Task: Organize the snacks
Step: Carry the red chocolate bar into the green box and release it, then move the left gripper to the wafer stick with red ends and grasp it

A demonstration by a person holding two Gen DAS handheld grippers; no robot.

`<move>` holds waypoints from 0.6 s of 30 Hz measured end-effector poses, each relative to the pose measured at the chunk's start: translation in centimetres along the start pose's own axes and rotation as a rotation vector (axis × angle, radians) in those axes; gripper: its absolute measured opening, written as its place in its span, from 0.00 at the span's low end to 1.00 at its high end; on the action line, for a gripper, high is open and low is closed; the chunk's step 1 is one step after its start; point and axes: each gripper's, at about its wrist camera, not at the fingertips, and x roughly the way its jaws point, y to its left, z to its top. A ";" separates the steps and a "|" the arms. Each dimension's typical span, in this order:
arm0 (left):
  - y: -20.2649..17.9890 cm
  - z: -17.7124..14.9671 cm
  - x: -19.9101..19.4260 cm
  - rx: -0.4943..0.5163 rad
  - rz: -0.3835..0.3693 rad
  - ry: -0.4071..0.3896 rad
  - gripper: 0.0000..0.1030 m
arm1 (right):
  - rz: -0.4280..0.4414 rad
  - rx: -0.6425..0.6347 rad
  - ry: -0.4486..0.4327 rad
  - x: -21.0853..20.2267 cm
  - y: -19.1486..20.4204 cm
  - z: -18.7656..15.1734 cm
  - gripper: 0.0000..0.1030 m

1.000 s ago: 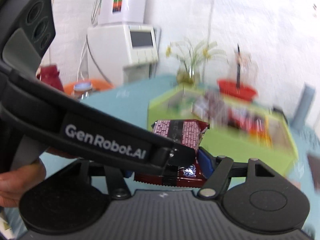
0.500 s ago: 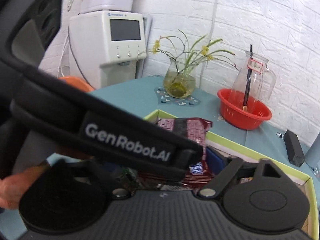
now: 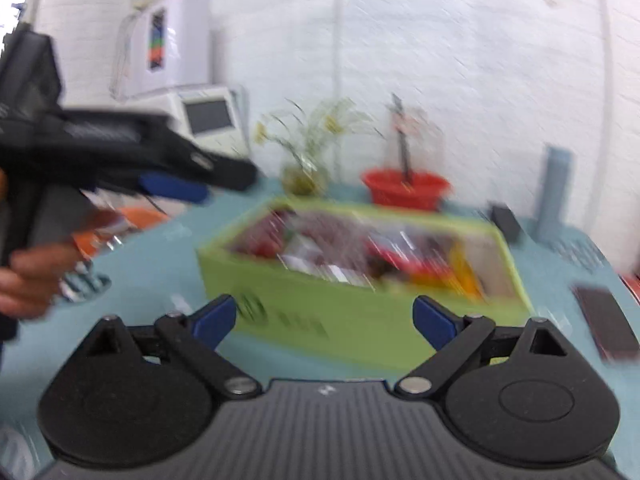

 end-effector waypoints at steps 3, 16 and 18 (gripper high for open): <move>-2.7 -2.4 0.7 0.027 -0.078 0.093 0.77 | -0.118 0.047 0.099 -1.6 -2.9 -3.3 0.92; -12.9 -5.7 16.5 0.016 -0.196 0.436 0.65 | -0.108 0.118 0.220 3.4 -10.7 -4.6 0.91; -13.4 -5.8 18.4 0.003 -0.190 0.468 0.59 | -0.077 0.119 0.223 4.0 -11.1 -4.7 0.91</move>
